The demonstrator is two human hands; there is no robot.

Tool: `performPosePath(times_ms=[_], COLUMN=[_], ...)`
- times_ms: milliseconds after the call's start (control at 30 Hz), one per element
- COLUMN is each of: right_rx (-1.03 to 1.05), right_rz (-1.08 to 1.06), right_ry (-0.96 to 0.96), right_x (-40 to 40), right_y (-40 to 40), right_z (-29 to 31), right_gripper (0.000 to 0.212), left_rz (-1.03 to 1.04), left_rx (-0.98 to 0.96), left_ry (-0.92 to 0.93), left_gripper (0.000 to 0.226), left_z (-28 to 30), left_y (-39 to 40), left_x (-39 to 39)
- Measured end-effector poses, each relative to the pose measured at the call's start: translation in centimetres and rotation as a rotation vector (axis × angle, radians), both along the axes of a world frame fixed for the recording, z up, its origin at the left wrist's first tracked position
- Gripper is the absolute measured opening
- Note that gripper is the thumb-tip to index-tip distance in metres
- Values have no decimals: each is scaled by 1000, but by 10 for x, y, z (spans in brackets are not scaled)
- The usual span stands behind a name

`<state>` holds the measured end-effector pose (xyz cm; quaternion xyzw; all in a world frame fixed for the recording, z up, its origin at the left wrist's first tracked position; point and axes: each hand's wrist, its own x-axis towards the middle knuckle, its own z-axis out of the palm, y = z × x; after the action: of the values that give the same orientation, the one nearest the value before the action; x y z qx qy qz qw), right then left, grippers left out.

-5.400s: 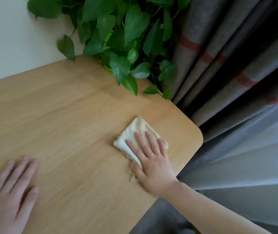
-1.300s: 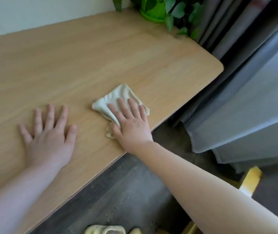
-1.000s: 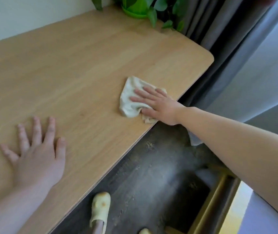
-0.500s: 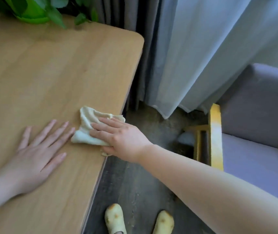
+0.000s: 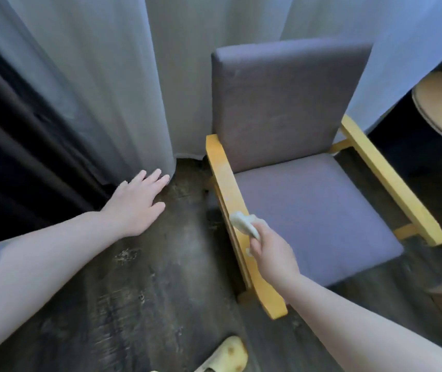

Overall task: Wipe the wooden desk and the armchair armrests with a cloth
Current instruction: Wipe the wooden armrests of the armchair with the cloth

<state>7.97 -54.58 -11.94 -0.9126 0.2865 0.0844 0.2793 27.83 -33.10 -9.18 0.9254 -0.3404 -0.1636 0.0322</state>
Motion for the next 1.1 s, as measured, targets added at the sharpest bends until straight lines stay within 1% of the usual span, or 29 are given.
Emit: performPosePath(times_ms=[67, 100, 167, 233, 267, 300, 333, 400, 433, 467, 567, 633, 700, 767, 800, 833, 900, 933, 1000, 1067, 1100], right_rx=[-19, -5, 52, -1, -14, -46, -85, -155, -174, -176, -149, -189, -213, -213, -212, -196, -110, -66, 12, 153, 230], right_rz=[-103, -146, -233, -178, -155, -144, -176, -197, -187, -170, -210, -160, -30, 151, 213, 225, 147, 65, -184, -467, -570], right_ry=[-43, -23, 1, -29, -10, 17, 21, 17, 22, 27, 25, 68, 70, 54, 31, 3, -14, -22, -60, -32, -28], right_x=[-35, -55, -93, -115, -116, -111, -104, -80, -63, -41, 24, 41, 26, -8, -21, -26, -13, 2, 52, 117, 150], right_y=[-18, -19, -3, 18, 24, 27, 28, 24, 20, 14, -2, 0, 5, 3, -3, -8, -11, -10, -13, -23, -32], right_z=[-29, -47, -85, -113, -120, -126, -131, -141, -145, -150, -161, -159, -151, -149, -149, -148, -146, -147, -148, -148, -150], right_gripper=[27, 30, 42, 45, 53, 61, 62, 52, 54, 56, 61, 67, 70, 66, 64, 62, 58, 56, 52, 52, 50], left_rz=[-43, -71, -114, -167, -184, -187, -176, -167, -179, -197, -267, -318, -365, -406, -430, -456, -500, -519, -555, -587, -597], left_rx=[14, 22, 36, 66, 79, 84, 82, 73, 80, 91, 122, 128, 115, 110, 107, 105, 98, 97, 94, 82, 77], left_ry=[7, 7, -3, -19, -29, -31, -23, -14, -17, -20, -17, -14, -9, -5, -9, -14, -5, 4, 4, -5, -1], left_gripper=[59, 58, 57, 56, 56, 55, 55, 57, 58, 59, 62, 63, 66, 68, 70, 71, 73, 74, 75, 74, 73], left_z=[-25, -39, -67, -97, -110, -121, -131, -148, -154, -159, -174, -179, -183, -184, -185, -185, -185, -185, -186, -187, -188], left_y=[-54, -77, -117, -147, -157, -165, -171, -182, -185, -187, -186, -182, -180, -180, -181, -182, -185, -186, -186, -185, -185], left_x=[15, 22, 35, 45, 49, 55, 62, 77, 85, 92, 111, 123, 135, 146, 152, 158, 171, 176, 185, 191, 193])
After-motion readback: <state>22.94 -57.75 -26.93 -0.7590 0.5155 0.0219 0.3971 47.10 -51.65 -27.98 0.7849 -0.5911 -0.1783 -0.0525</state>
